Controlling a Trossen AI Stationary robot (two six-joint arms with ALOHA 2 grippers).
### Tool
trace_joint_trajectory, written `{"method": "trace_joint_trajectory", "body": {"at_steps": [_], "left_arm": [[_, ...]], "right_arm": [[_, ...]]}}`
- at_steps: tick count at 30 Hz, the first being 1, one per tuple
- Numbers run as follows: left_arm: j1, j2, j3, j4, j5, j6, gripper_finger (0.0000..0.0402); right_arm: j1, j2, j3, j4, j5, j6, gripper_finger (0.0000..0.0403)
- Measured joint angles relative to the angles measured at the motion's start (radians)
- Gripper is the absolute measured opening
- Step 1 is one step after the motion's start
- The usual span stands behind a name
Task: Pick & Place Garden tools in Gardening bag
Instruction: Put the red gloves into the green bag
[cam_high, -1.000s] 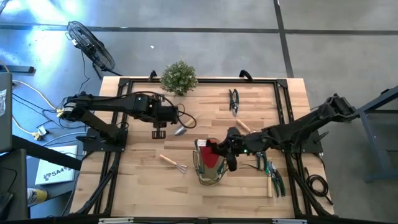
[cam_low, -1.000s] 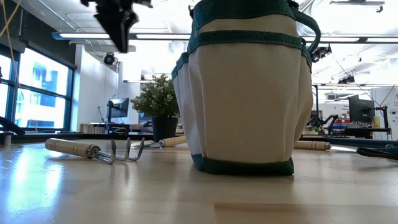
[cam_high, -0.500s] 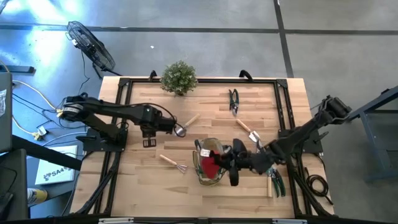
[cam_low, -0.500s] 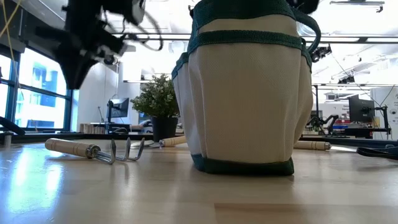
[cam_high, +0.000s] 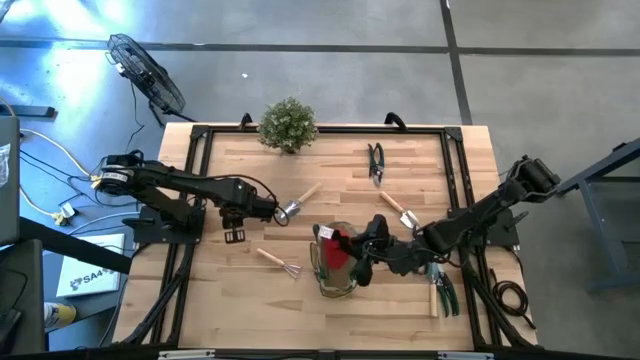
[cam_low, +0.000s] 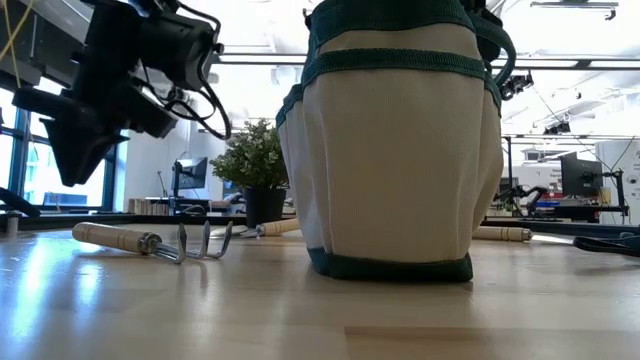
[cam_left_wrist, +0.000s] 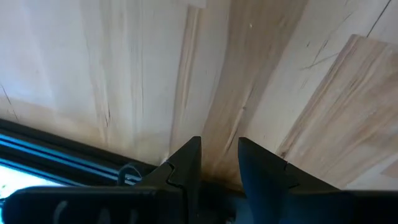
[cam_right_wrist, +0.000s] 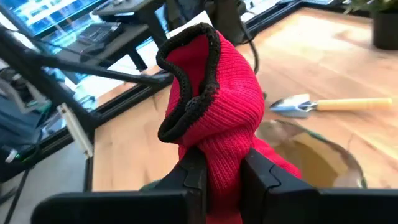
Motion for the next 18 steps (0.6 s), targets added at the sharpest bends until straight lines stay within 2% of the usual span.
{"method": "trace_joint_trajectory", "body": {"at_steps": [6,12,18], "left_arm": [[0.0,0.0,0.0,0.026,-0.008,0.023,0.01],[0.0,0.0,0.0,0.043,-0.009,0.023,0.01],[0.0,0.0,0.0,0.068,-0.01,0.041,0.01]], "right_arm": [[-0.001,0.0,0.0,-0.022,-0.031,0.012,0.0038],[-0.001,0.0,0.0,-0.152,0.014,0.109,0.0038],[-0.026,0.0,0.0,-0.163,0.014,0.111,0.0038]]}}
